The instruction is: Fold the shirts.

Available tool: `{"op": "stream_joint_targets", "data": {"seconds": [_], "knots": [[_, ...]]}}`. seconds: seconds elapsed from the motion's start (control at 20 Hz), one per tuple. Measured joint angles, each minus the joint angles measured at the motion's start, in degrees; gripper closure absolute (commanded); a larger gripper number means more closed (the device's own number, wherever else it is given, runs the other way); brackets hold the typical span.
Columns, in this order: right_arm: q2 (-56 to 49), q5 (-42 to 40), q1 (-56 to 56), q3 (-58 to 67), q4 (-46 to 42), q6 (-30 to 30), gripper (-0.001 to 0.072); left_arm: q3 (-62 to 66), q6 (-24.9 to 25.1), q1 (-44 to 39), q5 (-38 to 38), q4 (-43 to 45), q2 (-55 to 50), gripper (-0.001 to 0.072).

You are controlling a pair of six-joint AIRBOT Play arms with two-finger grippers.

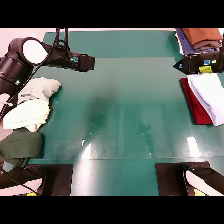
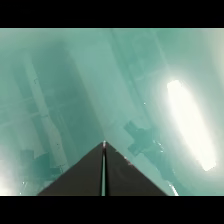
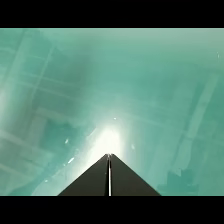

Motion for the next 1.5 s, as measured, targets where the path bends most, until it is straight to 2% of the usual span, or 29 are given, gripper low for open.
{"op": "stream_joint_targets", "data": {"seconds": [0.6, 0.75, 0.85, 1.0, 1.1, 1.25, 1.5], "knots": [[0.0, -0.8, 0.2, 0.0, 0.0, 0.0, 0.0692, 0.0, -0.1, 0.0, 0.1, -0.2, 0.0, 0.0684], [0.0, -0.8, 0.2, 0.0, 0.0, 0.0, 0.0692, 0.1, 0.5, 0.0, 2.5, 0.7, 0.0, 0.067], [0.0, -0.8, 0.2, 0.0, 0.0, 0.0, 0.0692, 0.2, 1.3, 0.1, 3.4, 6.8, 0.1, 0.0051], [0.0, -0.8, 0.2, 0.0, 0.0, 0.0, 0.0692, -0.6, -1.1, 0.9, 1.4, 23.1, 0.0, 0.004], [0.0, -0.8, 0.2, 0.0, 0.0, 0.0, 0.0692, -2.4, -3.7, 4.1, 0.2, 31.0, 0.0, 0.004], [0.0, -0.8, 0.2, 0.0, 0.0, 0.0, 0.0692, -7.2, -8.0, 11.8, -0.3, 35.1, -0.5, 0.0041], [-0.2, -1.2, 0.2, 0.0, 0.1, 0.0, 0.0692, -14.4, -10.8, 22.5, 2.7, 33.9, -5.4, 0.0041]]}}
